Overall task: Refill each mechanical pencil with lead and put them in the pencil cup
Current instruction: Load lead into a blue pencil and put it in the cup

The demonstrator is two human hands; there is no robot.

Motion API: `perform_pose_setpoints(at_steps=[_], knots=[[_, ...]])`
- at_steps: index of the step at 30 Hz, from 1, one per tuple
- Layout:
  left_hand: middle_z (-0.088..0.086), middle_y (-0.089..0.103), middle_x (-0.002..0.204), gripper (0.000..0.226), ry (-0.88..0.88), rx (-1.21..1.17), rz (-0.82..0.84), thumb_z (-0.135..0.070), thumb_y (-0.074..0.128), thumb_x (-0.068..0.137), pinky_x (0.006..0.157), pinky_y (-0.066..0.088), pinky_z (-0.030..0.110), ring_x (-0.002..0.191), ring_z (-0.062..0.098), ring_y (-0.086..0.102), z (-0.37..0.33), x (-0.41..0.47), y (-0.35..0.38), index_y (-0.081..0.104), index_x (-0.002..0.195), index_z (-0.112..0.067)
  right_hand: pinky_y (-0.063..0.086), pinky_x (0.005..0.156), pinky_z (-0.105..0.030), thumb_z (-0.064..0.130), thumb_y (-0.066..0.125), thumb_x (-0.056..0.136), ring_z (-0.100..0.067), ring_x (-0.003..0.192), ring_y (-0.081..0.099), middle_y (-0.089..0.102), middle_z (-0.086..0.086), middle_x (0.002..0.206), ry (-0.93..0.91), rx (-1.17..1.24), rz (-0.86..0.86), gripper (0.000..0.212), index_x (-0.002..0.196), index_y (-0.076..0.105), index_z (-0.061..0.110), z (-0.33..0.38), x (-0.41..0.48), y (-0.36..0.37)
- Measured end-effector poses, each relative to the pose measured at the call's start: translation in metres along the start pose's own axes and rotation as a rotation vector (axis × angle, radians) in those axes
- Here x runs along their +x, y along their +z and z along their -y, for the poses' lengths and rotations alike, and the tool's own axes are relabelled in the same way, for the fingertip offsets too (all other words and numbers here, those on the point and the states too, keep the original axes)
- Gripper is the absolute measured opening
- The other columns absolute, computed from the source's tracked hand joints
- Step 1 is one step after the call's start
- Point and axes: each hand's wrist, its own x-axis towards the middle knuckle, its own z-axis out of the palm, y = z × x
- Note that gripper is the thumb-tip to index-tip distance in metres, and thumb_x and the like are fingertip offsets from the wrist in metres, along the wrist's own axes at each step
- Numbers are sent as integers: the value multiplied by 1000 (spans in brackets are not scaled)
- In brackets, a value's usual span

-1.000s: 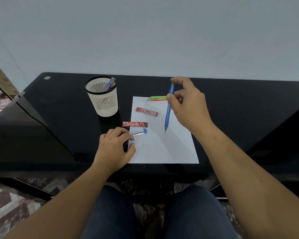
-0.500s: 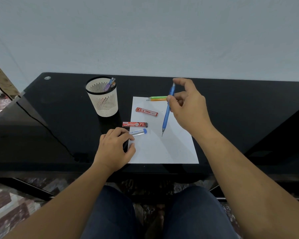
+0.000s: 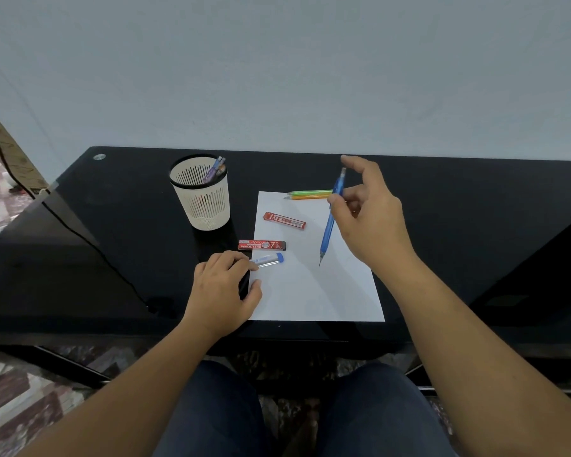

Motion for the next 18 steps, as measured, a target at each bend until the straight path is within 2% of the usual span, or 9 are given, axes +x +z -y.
perform_pose_setpoints(at_steps=[6, 12, 18], knots=[[-7, 62, 105, 26, 3, 77, -118, -37, 56, 81, 83, 32, 29, 96, 13, 56, 7, 10, -16, 68, 98, -22, 44, 54, -3, 22, 57, 94, 7, 83, 59, 60, 17, 89, -15, 73, -14, 43, 131, 39, 33, -2, 9, 8], [-1, 61, 101, 24, -15, 196, -224, -33, 59, 81, 80, 38, 35, 96, 19, 55, 37, 43, -53, 66, 97, -17, 53, 74, -15, 23, 61, 92, 2, 87, 64, 68, 12, 88, -52, 213, -147, 35, 117, 38, 34, 12, 37, 34], [3, 59, 97, 23, -24, 268, -301, -26, 69, 78, 75, 38, 33, 91, 20, 53, 66, 74, -83, 62, 95, -12, 48, 80, -12, 21, 61, 92, 0, 88, 64, 70, 6, 90, -133, 344, -171, 31, 114, 40, 27, 40, 72, 69]])
